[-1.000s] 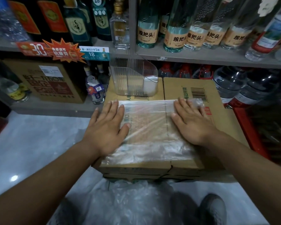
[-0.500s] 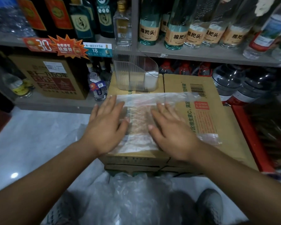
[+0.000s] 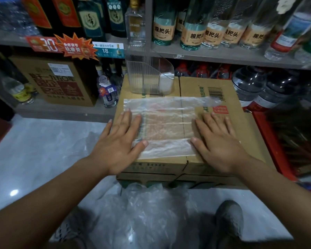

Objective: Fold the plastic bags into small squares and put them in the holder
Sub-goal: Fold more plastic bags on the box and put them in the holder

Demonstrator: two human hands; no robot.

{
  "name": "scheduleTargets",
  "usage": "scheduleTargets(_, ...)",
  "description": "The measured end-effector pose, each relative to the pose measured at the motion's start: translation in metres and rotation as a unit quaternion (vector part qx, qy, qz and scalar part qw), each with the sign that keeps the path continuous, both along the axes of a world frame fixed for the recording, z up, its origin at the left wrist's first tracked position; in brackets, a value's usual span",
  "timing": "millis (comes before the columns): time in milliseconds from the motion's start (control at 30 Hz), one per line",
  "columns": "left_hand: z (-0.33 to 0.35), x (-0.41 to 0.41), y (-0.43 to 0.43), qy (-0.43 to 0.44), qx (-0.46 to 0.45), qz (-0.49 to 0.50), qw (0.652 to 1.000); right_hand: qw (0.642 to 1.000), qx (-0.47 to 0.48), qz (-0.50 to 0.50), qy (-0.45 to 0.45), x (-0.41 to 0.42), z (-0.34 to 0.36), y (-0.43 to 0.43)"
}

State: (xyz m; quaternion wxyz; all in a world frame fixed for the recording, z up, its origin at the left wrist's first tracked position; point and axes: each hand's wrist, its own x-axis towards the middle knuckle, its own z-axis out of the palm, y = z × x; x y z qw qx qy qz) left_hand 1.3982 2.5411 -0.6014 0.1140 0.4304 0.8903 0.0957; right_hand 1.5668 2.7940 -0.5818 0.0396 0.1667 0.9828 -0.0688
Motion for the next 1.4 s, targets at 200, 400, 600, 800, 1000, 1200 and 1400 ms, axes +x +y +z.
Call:
scheduleTargets(200, 0.011, -0.004, -0.020, -0.039, 0.213, -0.027, 0.976, 0.966, -0.107, 0.168, 0.165, 0.003, 0.004, -0.037)
scheduleTargets(400, 0.011, -0.001, -0.026, -0.003, 0.185, -0.146, 0.972, 0.965, -0.112, 0.182, 0.153, 0.001, -0.008, -0.043)
scheduleTargets(600, 0.015, -0.010, -0.035, -0.040, 0.160, -0.123, 0.979, 0.971, -0.096, 0.160, 0.151, 0.002, -0.004, -0.048)
scheduleTargets(800, 0.017, -0.007, -0.043, -0.050, 0.186, -0.136, 0.972, 0.973, -0.013, 0.165, 0.160, 0.006, -0.006, -0.059)
scheduleTargets(1000, 0.027, 0.001, -0.044, -0.139, 0.265, -0.068, 0.952, 0.967, -0.008, 0.158, 0.198, 0.011, -0.003, -0.068)
scheduleTargets(1200, 0.042, 0.009, -0.037, -0.225, 0.325, 0.038, 0.918, 0.971, -0.065, 0.090, 0.211, 0.013, 0.031, -0.067)
scheduleTargets(1400, 0.047, 0.009, -0.020, -0.242, 0.318, 0.131, 0.907, 0.970, -0.051, 0.074, 0.227, -0.015, 0.063, -0.056)
